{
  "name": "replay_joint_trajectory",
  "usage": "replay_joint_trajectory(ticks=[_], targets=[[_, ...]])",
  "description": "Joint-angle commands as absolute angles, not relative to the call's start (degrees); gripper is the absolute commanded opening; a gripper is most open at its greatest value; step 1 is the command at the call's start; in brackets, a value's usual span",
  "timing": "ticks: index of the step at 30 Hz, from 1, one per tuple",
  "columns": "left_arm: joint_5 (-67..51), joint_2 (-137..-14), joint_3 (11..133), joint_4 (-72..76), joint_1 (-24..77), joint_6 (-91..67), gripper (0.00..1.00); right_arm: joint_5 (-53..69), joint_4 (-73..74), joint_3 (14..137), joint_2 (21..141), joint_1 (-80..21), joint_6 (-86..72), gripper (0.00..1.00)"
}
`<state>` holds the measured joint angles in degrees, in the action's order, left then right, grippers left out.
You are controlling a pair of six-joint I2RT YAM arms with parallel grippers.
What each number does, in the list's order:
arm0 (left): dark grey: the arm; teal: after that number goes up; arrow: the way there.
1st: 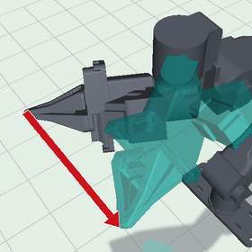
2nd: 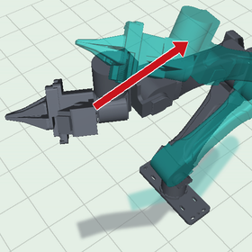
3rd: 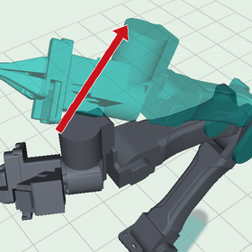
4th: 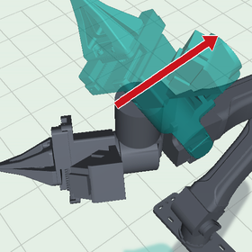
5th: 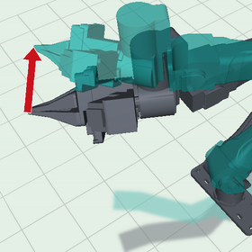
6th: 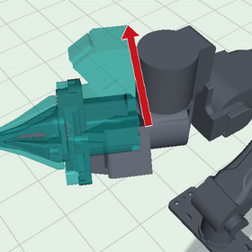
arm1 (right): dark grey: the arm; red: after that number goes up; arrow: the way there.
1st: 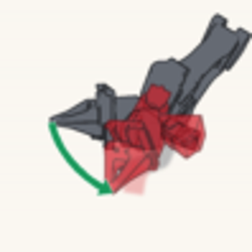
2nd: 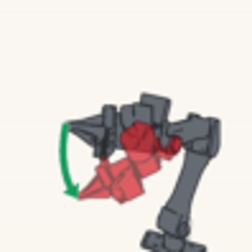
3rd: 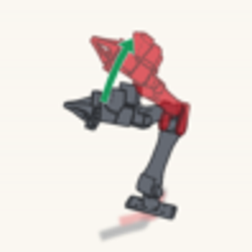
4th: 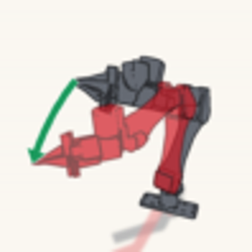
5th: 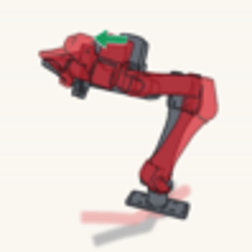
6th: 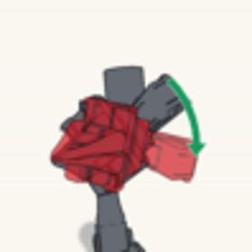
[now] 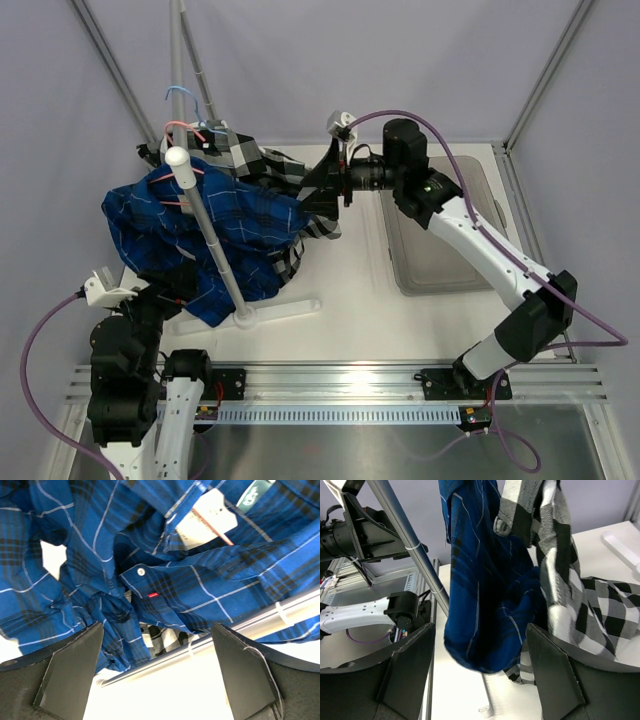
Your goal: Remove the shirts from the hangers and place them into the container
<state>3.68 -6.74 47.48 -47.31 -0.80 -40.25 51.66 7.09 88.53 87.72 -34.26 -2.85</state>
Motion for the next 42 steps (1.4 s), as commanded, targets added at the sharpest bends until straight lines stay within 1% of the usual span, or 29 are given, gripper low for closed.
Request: replay_joint_trajectory(ticks=[1, 6, 10, 11, 13, 15, 17, 22, 25, 37, 42], targets=[[0.4, -6.7, 47.6, -43.5, -0.7, -38.9, 0.93, 52.6, 4.8, 92.5, 90.0, -36.6, -0.4, 0.78], [0.4, -6.5, 47.7, -43.5, -0.7, -38.4, 0.94, 50.0, 5.6, 93.7, 92.4, -39.5, 1.6, 0.75], [0.4, -6.2, 47.2, -43.8, -0.7, -38.1, 0.94, 48.0, 5.7, 94.0, 93.1, -40.9, 1.8, 0.61], [0.4, -6.2, 46.8, -43.7, -0.7, -38.1, 0.94, 47.7, 5.6, 93.8, 93.0, -41.3, 1.8, 0.53], [0.4, -6.2, 46.5, -43.6, -0.7, -38.0, 0.94, 47.3, 5.5, 93.4, 92.7, -41.7, 1.8, 0.45], [0.4, -6.2, 46.0, -43.4, -0.7, -37.9, 0.95, 46.8, 5.8, 93.4, 92.3, -42.4, 2.1, 0.24], [-1.3, -6.3, 45.4, -43.1, -0.7, -38.1, 0.95, 47.0, 6.1, 94.2, 92.5, -42.6, 2.3, 0.00], [-2.2, -6.2, 44.7, -42.7, -0.7, -38.5, 0.95, 47.6, 11.7, 99.6, 94.9, -43.8, 5.4, 0.00], [-2.0, -6.1, 44.6, -42.8, -0.7, -38.4, 0.95, 47.7, 15.6, 104.8, 97.8, -44.9, 7.1, 0.00], [-2.9, -6.6, 44.8, -42.9, -0.7, -37.3, 0.94, 44.9, 24.7, 127.8, 113.4, -48.5, 8.8, 0.00], [-3.3, -6.3, 45.1, -43.2, -0.7, -36.7, 0.93, 44.7, 23.7, 128.7, 114.2, -48.9, 8.4, 0.00]])
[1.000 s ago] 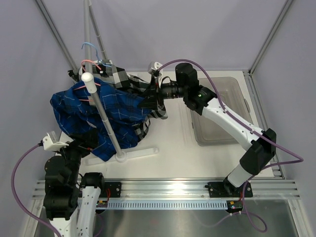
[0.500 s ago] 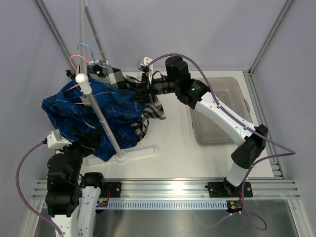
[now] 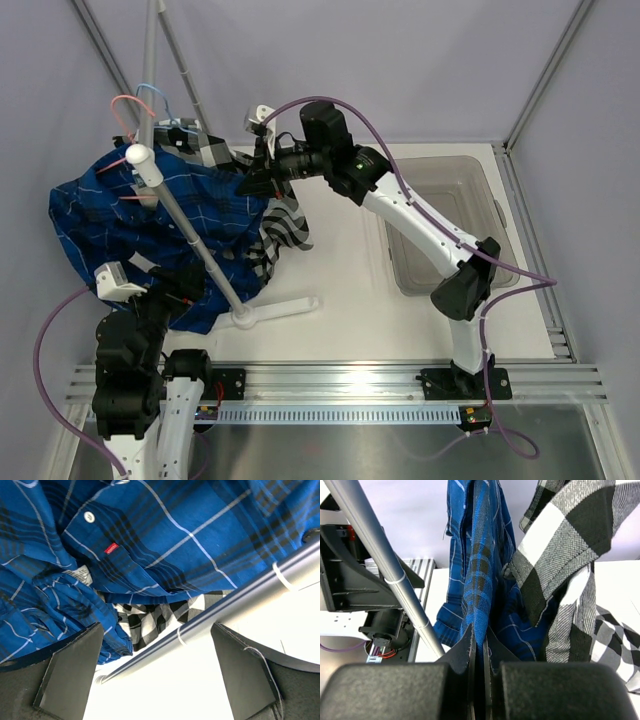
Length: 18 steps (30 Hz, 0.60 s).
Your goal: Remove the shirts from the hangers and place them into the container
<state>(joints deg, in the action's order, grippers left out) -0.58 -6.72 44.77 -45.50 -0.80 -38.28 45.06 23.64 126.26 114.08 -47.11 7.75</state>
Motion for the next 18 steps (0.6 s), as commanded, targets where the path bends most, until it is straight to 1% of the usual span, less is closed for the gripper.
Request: replay_joint_trajectory(ticks=[1, 3, 10, 18], targets=[[-3.3, -6.3, 45.1, -43.3, -0.6, -36.7, 0.93, 45.0, 23.1, 128.3, 113.7, -48.9, 7.7, 0.00], [-3.8, -6.3, 45.1, -43.3, -0.7, -36.6, 0.93, 44.8, 22.8, 128.8, 113.9, -48.9, 7.5, 0.00], [-5.1, -6.3, 45.1, -43.0, -0.7, -36.9, 0.93, 45.9, 26.6, 137.1, 116.7, -49.3, 7.7, 0.00], [-4.5, -6.1, 47.6, -44.2, -0.7, -35.9, 0.92, 46.1, 28.0, 139.6, 118.1, -50.5, 7.4, 0.00]])
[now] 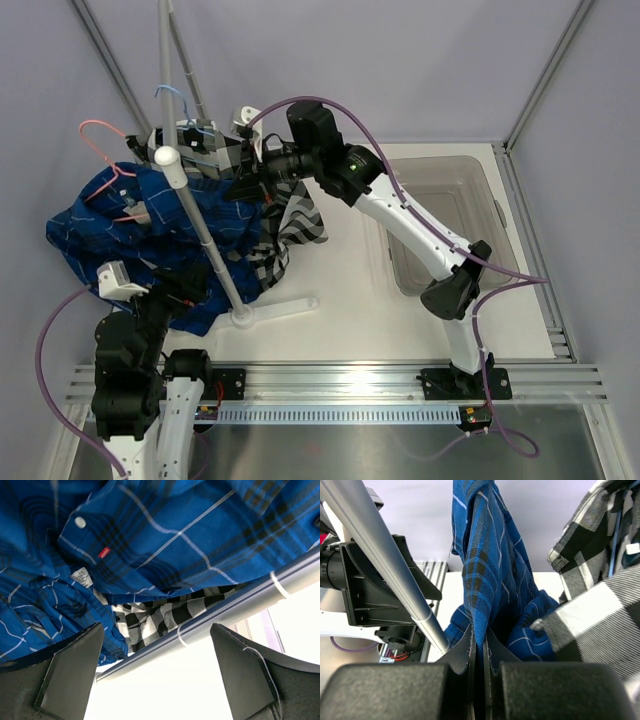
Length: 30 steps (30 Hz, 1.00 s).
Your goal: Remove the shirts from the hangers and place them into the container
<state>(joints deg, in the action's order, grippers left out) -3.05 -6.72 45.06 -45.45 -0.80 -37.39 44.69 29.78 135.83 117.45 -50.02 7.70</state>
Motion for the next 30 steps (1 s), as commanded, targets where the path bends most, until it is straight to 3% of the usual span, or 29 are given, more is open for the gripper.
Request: replay_joint_trajectory(ticks=[1, 5, 16, 30], targets=[[-4.7, -6.1, 47.9, -44.2, -0.6, -35.9, 0.92, 46.1, 28.1, 139.5, 118.6, -50.6, 7.3, 0.00], [-6.1, -5.8, 49.0, -44.7, -0.7, -35.9, 0.92, 44.6, 26.3, 136.5, 118.7, -50.7, 6.7, 0.00], [-18.3, -5.7, 53.5, -44.4, -1.2, -38.9, 0.83, 37.2, 12.1, 112.1, 108.3, -50.6, 1.6, 0.00], [-31.9, -8.0, 62.3, -41.2, -4.7, -45.4, 0.84, 23.7, 4.8, 90.9, 95.9, -50.4, -5.9, 0.00]])
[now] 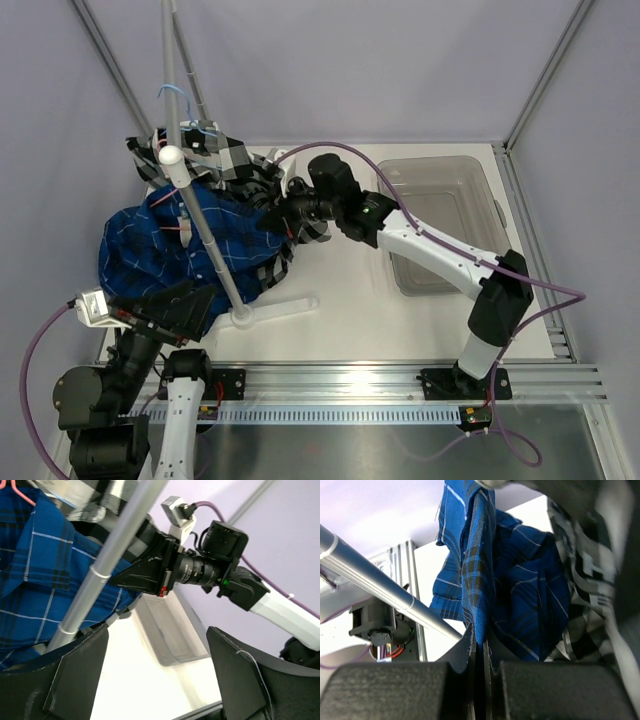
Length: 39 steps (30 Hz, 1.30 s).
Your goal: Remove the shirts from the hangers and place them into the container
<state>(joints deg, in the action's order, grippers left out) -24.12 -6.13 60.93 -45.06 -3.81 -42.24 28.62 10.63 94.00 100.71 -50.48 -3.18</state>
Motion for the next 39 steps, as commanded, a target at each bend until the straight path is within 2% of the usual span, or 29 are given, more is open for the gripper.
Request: replay_joint_trajectory(ticks=[1, 15, 21, 27, 31, 39], targets=[[-32.9, -8.2, 62.4, -40.6, -4.8, -45.9, 0.84, 23.3, 4.7, 89.7, 95.1, -50.4, -6.0, 0.00], [-44.2, -12.0, 63.3, -25.5, -6.2, -56.4, 0.86, 22.2, 1.1, 68.7, 80.1, -50.4, -7.7, 0.00], [-45.0, -13.9, 63.3, -22.5, -6.7, -57.8, 0.86, 28.4, 5.9, 69.3, 78.2, -51.2, -6.0, 0.00], [-46.4, -14.3, 61.4, -18.3, -7.5, -60.4, 0.86, 31.5, 14.1, 77.8, 81.1, -52.5, -1.6, 0.00], [-47.7, -15.5, 61.4, -15.9, -7.5, -60.6, 0.86, 26.7, 12.6, 76.1, 79.2, -53.3, -2.5, 0.00], [-49.3, -19.9, 63.2, -10.6, -7.7, -63.3, 0.86, 13.4, 9.9, 68.1, 66.3, -53.3, -6.8, 0.00]])
